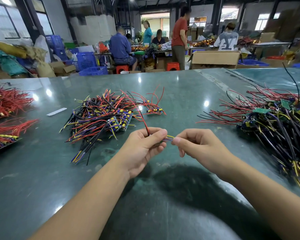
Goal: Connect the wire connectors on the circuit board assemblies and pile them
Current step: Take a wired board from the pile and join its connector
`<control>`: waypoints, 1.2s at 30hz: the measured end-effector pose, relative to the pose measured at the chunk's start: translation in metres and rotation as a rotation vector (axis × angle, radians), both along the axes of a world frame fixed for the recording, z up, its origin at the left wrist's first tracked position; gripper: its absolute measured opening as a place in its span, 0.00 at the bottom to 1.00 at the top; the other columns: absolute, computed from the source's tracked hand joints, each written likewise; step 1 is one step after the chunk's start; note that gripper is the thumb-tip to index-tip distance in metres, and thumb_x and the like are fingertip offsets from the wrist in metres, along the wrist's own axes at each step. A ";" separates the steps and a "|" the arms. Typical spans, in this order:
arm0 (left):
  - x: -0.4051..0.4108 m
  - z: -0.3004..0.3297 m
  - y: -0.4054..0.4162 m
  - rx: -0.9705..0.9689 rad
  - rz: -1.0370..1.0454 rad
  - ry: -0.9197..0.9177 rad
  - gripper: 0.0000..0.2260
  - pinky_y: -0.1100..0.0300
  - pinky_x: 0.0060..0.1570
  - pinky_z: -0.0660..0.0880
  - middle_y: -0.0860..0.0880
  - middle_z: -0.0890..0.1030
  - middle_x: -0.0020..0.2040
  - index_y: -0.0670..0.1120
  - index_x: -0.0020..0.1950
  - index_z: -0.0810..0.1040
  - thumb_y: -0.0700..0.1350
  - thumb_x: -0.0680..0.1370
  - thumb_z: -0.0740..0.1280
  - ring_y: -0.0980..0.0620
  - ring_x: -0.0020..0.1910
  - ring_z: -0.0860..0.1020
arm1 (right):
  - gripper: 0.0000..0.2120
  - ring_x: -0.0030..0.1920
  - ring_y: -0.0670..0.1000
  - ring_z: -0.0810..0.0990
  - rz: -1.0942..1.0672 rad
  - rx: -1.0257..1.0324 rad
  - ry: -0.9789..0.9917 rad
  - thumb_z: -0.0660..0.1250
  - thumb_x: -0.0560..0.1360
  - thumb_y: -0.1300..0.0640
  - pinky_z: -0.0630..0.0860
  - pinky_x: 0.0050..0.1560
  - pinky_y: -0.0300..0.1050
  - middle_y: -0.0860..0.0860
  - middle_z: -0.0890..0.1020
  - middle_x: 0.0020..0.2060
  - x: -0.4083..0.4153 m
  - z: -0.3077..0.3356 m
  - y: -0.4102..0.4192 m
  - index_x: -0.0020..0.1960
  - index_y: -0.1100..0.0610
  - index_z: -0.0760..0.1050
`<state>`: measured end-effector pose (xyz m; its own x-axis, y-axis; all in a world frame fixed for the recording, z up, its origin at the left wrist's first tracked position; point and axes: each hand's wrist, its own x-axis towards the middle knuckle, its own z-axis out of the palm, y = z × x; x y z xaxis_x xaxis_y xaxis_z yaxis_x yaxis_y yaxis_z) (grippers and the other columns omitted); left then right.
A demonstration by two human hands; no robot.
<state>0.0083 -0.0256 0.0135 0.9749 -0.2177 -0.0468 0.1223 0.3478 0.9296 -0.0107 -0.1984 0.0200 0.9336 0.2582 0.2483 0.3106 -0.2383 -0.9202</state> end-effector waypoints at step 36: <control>-0.007 -0.002 -0.006 0.216 0.021 -0.082 0.06 0.67 0.32 0.77 0.46 0.82 0.32 0.40 0.39 0.81 0.32 0.74 0.68 0.55 0.29 0.80 | 0.11 0.27 0.43 0.68 -0.059 -0.367 -0.098 0.67 0.75 0.48 0.65 0.30 0.36 0.46 0.76 0.26 0.008 -0.002 -0.020 0.35 0.49 0.78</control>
